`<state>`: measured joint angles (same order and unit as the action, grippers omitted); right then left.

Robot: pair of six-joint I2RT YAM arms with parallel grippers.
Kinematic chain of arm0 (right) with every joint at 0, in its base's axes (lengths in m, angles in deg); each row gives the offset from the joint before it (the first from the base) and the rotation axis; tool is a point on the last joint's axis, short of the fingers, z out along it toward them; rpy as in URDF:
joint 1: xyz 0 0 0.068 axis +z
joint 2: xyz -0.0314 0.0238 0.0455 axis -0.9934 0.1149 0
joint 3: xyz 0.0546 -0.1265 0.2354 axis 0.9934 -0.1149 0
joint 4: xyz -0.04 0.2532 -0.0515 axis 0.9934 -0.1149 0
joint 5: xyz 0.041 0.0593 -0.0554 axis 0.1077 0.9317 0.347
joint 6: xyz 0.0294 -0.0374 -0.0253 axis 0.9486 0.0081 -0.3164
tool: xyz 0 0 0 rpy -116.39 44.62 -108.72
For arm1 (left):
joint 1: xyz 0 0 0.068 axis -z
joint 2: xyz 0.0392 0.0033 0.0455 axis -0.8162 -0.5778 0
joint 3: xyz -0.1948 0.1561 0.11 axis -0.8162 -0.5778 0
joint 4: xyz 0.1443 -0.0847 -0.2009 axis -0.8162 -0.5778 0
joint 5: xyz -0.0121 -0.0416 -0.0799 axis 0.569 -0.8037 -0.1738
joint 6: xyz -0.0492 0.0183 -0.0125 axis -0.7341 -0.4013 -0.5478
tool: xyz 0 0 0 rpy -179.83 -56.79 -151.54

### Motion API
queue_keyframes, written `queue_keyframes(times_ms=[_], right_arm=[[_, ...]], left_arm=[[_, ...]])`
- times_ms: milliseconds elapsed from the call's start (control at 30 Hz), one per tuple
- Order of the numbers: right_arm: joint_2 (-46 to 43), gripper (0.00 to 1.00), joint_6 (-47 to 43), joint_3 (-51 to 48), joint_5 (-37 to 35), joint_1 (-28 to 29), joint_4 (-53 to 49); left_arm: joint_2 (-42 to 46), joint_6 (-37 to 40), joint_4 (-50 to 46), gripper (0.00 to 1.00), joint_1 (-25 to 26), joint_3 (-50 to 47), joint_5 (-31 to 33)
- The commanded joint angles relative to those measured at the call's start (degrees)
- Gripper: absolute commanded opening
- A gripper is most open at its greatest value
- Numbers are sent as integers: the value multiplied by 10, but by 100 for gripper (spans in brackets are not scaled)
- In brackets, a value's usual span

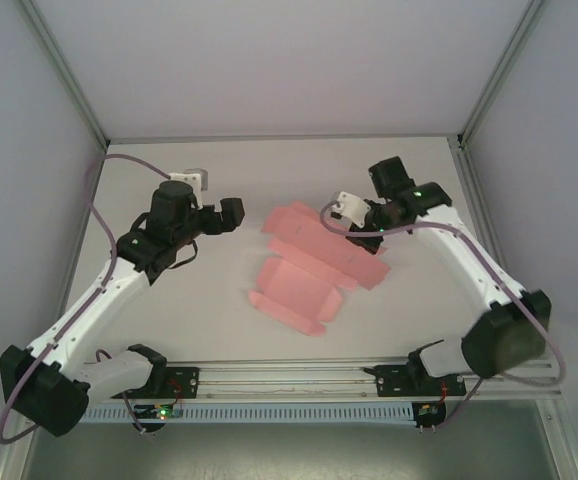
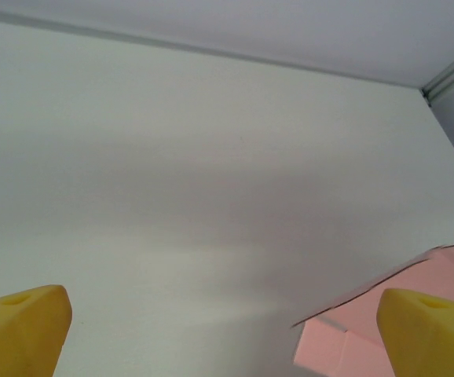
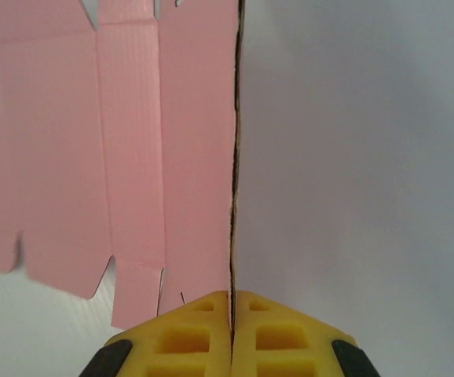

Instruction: Assemble paper box

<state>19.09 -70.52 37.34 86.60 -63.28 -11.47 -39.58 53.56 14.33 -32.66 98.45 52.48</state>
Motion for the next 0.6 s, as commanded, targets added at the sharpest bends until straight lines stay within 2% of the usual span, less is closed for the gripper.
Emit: queue_keyframes(times_ms=[0,100,233,333,567], right_arm=[[39,0,-114,28,-101,18,-44],[48,0,-148,-4,-101,44,43],[37,0,-172,-51,-71,67,145],[39,0,-171,-52,-32,67,163],[62,0,-170,-14,-5,63,125]], left_arm=[[-26,11,11,100,-8,11,-53],[-70,10,27,100,-15,16,-91],[-129,12,52,100,-32,33,-198],[-161,39,63,100,-32,35,-239],[-210,82,90,100,-31,20,-329]])
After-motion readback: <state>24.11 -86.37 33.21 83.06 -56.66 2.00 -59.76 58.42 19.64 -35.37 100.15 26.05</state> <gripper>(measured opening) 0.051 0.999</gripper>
